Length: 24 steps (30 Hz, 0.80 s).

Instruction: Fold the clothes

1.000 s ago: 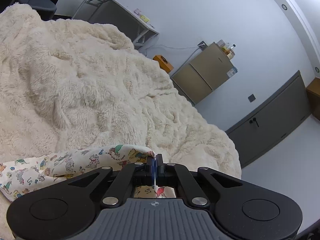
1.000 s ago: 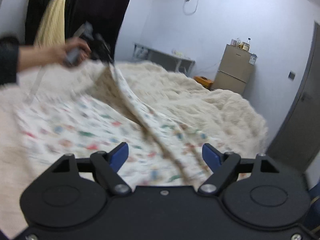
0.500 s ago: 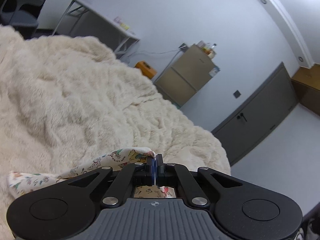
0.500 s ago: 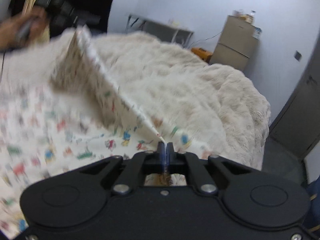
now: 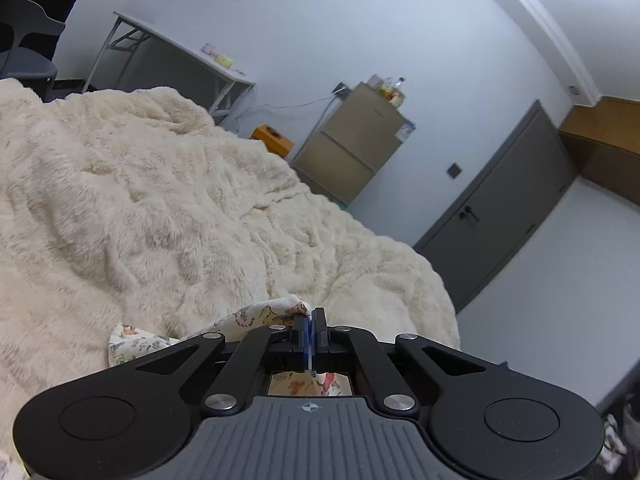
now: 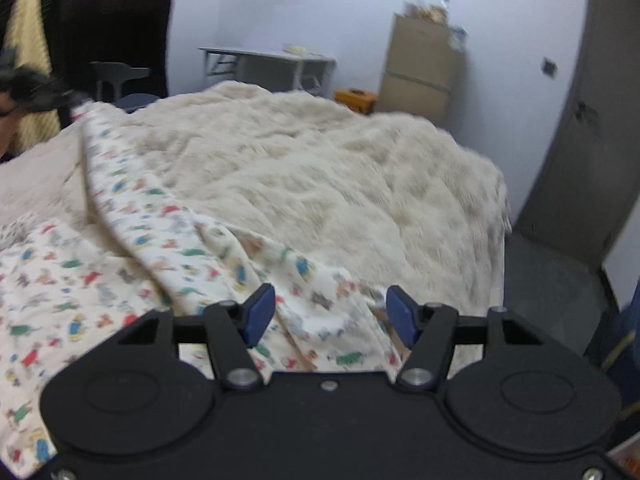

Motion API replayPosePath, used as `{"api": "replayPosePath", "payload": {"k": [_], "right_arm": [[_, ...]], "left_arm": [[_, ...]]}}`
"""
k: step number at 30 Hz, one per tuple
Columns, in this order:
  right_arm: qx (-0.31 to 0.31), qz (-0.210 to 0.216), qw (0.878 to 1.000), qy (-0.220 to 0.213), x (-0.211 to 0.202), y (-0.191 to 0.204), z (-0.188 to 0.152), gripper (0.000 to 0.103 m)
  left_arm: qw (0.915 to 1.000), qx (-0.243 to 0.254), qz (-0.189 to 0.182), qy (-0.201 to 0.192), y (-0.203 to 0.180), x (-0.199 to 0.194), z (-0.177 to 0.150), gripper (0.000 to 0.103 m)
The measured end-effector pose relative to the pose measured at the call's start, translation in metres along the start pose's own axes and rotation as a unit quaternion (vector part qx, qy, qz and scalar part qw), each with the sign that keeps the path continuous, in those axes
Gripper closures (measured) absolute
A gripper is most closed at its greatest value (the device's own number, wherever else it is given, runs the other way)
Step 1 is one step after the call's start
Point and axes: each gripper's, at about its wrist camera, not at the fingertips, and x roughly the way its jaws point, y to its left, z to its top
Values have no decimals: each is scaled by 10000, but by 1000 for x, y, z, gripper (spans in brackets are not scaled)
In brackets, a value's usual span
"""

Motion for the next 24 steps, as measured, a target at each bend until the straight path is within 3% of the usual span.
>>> {"api": "replayPosePath", "payload": {"k": [2,7,8,9,10,11,13,15,16,22,24], "right_arm": [[87,61,9999,0,4,2,-4,43],[-214,293,9993,-10,1,33,-10,43],[-343,384,9987,-7,-3,45,-10,43],[-472,475,9978,-4,-6,57,-11,43],[-606,569,9965,-12,-9,69,-12,43],[-723,663,9952,-37,-15,80,-13,43],[-849,928,9920,-49,-23,102,-17,41],[-921,1161,9889,-46,-26,123,-23,41],[-989,1285,9867,-55,-28,137,-28,41],[-1240,1441,9816,-171,-43,183,-54,41],[-1090,1409,9838,-200,-57,183,-59,41]], "left_arm": [[9997,228,-93,-24,7,-24,-24,103],[9876,1162,-377,989,15,-65,-99,101],[9828,1347,-433,1189,17,-73,-114,91],[9772,1530,-489,1389,19,-81,-129,72],[9731,1665,-515,1508,20,-87,-138,63],[9716,1816,-436,1455,20,-93,-142,51],[9727,1921,-150,1291,26,-101,-136,44],[9742,1819,92,1335,32,-85,-121,29],[9746,1768,214,1356,35,-77,-113,27],[9739,1473,890,1479,53,-31,-69,26],[9708,1211,922,1853,57,13,-60,26]]}}
